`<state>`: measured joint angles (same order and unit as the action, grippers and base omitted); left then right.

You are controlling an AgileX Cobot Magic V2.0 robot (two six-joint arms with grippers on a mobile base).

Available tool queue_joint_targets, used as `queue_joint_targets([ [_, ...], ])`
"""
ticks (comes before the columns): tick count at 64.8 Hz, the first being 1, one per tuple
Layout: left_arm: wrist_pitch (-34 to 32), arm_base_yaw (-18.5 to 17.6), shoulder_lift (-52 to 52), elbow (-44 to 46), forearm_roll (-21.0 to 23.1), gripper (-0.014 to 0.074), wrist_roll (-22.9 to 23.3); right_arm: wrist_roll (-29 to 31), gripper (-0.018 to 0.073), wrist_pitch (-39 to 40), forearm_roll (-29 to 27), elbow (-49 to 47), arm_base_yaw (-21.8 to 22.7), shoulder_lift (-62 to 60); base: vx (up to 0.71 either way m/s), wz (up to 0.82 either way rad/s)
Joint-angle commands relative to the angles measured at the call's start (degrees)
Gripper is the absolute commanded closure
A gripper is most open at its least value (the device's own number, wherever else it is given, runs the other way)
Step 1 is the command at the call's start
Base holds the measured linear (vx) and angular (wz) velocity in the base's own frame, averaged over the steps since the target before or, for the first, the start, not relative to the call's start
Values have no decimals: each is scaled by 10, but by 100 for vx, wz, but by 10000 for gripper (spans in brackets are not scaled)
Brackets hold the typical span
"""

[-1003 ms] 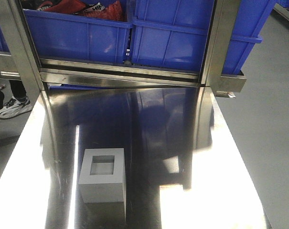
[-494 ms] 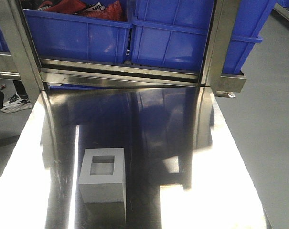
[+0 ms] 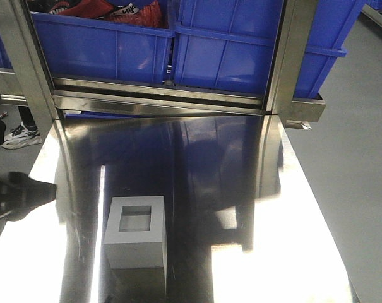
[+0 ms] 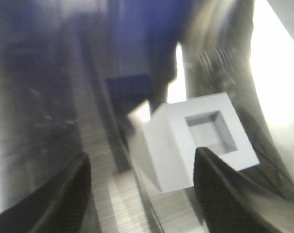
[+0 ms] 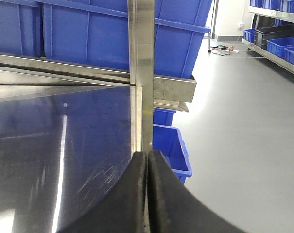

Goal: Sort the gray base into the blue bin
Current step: 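Reach the left gripper down to the gray hollow block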

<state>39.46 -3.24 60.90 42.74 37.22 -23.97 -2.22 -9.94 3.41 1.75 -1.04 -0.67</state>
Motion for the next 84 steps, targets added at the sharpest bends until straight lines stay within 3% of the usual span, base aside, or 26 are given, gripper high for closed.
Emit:
queue_joint_targets([
  [1,-36,-41,24,32,29,153,2,3,568,42,4,8,3,-7,0,0],
  [8,-60,-89,53,44,28,153,16,3,568,42,4,8,3,-7,0,0],
  [16,-82,-128,89,57,-7,153,60,3,568,42,4,8,3,-7,0,0],
  [37,-85,-218,192,121,-187,153,240,3,568,42,4,8,3,-7,0,0],
  [47,-69,-239,230,142,-298,153,352,3,568,42,4,8,3,-7,0,0],
  [52,-71,-245,242,142,-333,153,386,3,568,42,4,8,3,-7,0,0],
  [84,-80,-250,287,142,-335,153,396,3,568,42,4,8,3,-7,0,0],
])
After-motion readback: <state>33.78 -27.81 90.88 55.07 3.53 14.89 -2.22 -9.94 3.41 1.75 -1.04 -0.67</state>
